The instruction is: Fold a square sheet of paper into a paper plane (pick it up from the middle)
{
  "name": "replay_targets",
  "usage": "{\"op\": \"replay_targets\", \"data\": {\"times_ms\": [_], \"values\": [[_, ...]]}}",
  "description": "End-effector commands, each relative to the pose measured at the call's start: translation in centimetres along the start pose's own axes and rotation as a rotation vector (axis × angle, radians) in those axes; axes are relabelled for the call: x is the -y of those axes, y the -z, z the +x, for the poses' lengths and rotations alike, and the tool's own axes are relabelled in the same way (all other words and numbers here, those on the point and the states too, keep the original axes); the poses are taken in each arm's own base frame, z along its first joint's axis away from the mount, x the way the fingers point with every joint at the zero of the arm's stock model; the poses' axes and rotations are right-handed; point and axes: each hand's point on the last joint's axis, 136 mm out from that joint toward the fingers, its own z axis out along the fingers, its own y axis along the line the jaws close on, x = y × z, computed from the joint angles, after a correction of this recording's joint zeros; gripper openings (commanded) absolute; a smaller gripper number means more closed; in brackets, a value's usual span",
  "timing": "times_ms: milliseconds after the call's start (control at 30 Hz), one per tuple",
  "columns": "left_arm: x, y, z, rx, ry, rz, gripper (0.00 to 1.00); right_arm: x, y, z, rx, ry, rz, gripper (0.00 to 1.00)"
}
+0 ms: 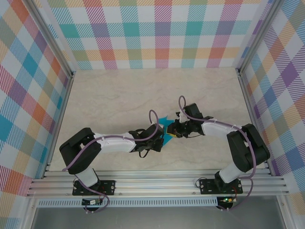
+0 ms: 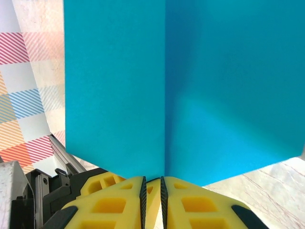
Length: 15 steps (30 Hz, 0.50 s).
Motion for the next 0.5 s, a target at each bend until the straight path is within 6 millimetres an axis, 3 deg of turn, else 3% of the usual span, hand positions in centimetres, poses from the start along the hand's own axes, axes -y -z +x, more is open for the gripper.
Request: {"op": "replay_targets", "data": {"times_ms": [0, 467], "values": [[1.2, -0.5, -0.2, -0.007, -0.012, 0.07, 0.05, 0.3, 0.3, 0.3, 0.018, -0.013, 0.003, 0.18], [0.3, -1.2, 0.4, -0.049, 0.152, 0.274, 0.05, -2.4, 0.1, -0.4, 0.007, 0.015, -0.123, 0.17]]}}
